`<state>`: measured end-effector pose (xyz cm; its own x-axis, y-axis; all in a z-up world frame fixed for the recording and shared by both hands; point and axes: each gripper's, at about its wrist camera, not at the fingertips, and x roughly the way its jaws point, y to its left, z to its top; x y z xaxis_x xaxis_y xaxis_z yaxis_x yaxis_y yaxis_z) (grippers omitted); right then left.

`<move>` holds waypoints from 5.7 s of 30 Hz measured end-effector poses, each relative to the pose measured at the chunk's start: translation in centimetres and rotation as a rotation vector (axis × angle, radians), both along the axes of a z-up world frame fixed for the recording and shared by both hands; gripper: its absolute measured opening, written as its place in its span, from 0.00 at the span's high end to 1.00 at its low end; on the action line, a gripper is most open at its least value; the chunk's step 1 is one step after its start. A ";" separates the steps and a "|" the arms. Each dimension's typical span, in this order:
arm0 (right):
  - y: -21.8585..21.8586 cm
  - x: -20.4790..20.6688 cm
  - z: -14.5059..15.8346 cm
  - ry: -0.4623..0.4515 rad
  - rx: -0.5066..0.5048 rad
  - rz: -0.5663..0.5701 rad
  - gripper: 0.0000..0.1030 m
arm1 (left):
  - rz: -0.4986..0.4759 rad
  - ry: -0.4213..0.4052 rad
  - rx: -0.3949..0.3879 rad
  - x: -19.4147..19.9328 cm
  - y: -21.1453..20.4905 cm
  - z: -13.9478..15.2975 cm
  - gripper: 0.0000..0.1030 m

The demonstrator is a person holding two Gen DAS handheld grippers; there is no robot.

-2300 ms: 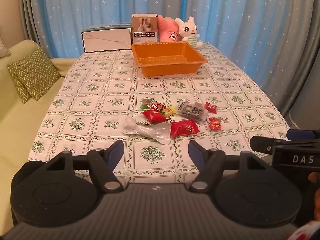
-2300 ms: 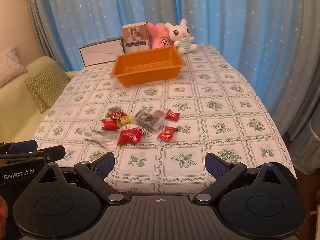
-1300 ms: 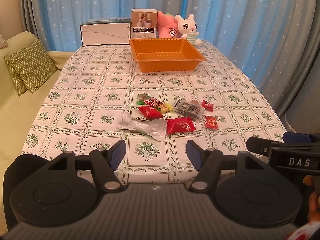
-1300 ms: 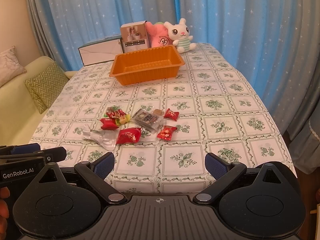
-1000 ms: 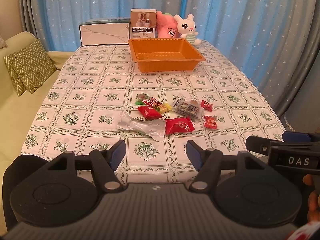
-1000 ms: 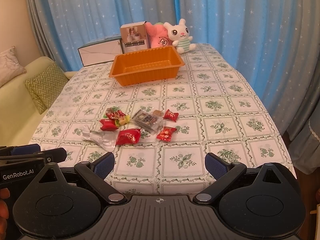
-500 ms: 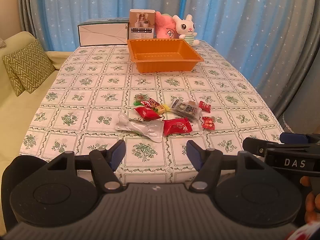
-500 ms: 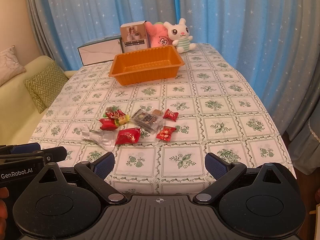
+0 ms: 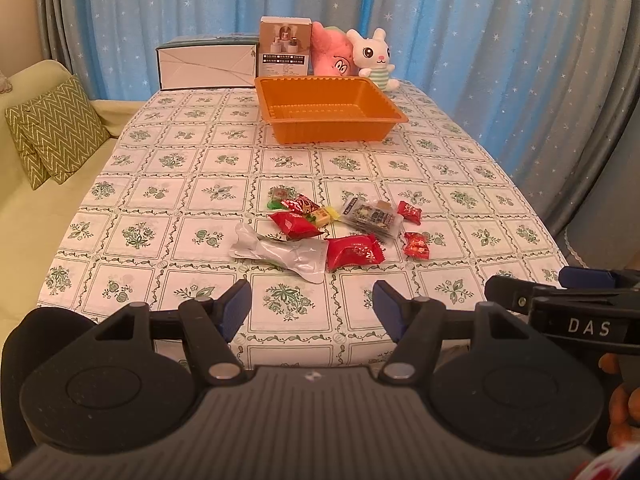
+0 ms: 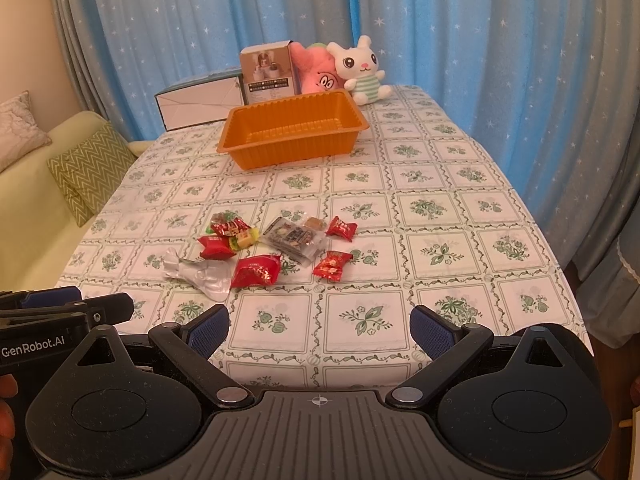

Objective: Organize snacks

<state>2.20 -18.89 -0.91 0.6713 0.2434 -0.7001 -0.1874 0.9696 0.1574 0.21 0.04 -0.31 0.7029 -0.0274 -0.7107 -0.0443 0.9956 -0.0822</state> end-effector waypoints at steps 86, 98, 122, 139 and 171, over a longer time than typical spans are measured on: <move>0.9 13.8 -10.1 0.072 0.020 -0.032 0.12 | 0.102 0.241 -0.212 17.0 9.0 -10.7 0.81; 1.7 14.6 -11.5 0.082 0.001 -0.023 0.42 | -0.015 0.212 0.118 17.0 6.1 -10.7 0.80; 2.0 14.1 -9.8 0.019 -0.049 -0.019 0.74 | 0.032 0.094 0.099 16.0 7.2 -8.7 0.81; 3.5 23.8 -3.0 -0.190 0.055 0.049 0.74 | -0.040 -0.079 -0.019 25.7 5.6 -1.7 0.81; 7.2 42.4 -7.8 -0.129 0.105 0.059 0.74 | -0.041 -0.106 -0.117 41.6 7.1 -6.9 0.81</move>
